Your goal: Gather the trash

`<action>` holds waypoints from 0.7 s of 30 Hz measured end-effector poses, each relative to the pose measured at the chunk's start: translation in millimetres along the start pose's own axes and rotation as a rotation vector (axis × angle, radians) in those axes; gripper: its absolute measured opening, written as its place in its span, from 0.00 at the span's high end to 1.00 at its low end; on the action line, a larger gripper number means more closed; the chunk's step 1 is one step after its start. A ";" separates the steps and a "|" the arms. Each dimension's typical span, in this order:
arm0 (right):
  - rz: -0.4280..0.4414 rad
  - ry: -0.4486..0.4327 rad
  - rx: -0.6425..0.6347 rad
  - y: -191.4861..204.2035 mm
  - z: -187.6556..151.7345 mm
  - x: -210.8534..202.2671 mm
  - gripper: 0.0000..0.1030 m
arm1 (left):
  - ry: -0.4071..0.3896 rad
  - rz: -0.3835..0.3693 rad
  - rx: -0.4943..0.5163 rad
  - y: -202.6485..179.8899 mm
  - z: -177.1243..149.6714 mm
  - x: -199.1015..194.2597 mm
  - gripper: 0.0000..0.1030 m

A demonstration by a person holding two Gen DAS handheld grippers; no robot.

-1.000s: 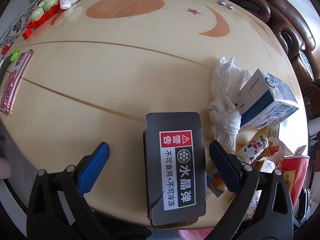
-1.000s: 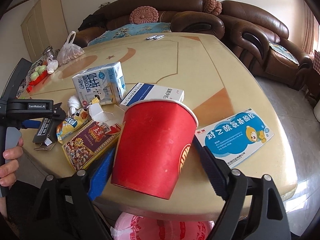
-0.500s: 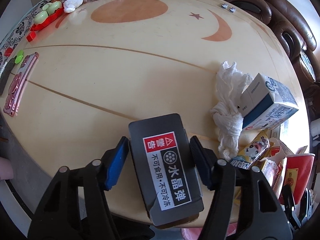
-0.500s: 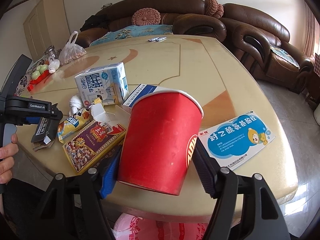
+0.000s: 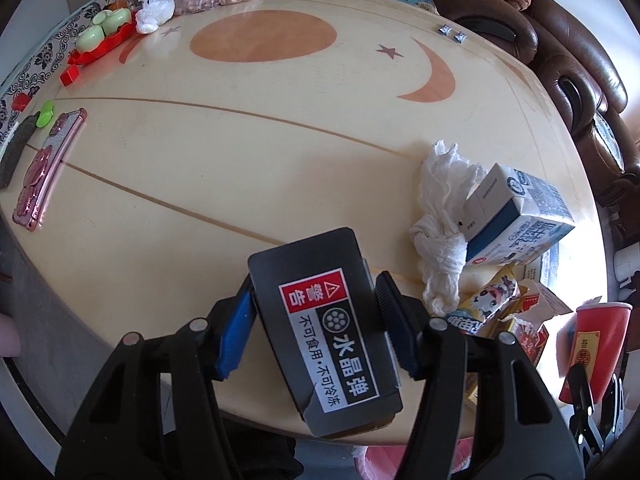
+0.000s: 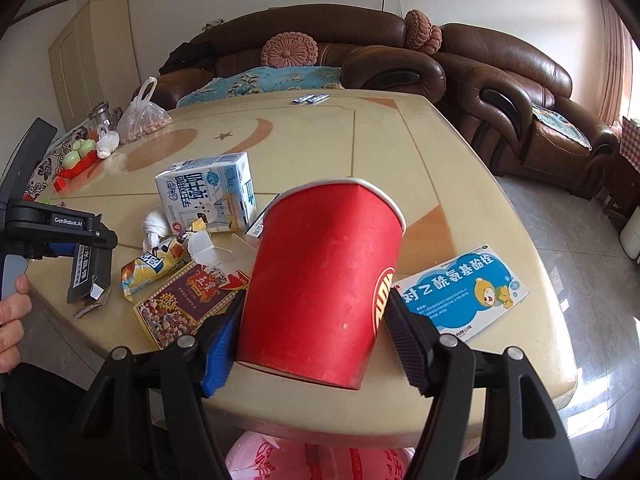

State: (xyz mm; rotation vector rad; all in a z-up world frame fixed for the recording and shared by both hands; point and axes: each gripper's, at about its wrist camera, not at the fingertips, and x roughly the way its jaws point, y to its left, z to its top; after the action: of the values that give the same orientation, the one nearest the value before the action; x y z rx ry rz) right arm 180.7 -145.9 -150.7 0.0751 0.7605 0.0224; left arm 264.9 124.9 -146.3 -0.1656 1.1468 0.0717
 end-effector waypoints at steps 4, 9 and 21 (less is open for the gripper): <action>0.001 0.004 0.009 -2.2 0.2 -0.5 0.36 | -0.018 0.009 0.018 -3.6 -2.5 -4.2 0.43; -0.005 -0.008 0.006 -1.3 1.3 -4.6 0.36 | -0.023 0.008 0.015 -0.3 -2.7 -6.9 0.43; -0.004 -0.028 0.003 0.4 5.3 -15.0 0.36 | -0.086 0.016 0.039 -4.9 -3.1 -37.1 0.43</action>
State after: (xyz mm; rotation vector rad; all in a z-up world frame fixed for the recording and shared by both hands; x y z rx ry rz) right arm 173.5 -146.5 -136.6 0.0766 0.7330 0.0166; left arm 247.6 120.6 -113.3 -0.1183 1.0635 0.0697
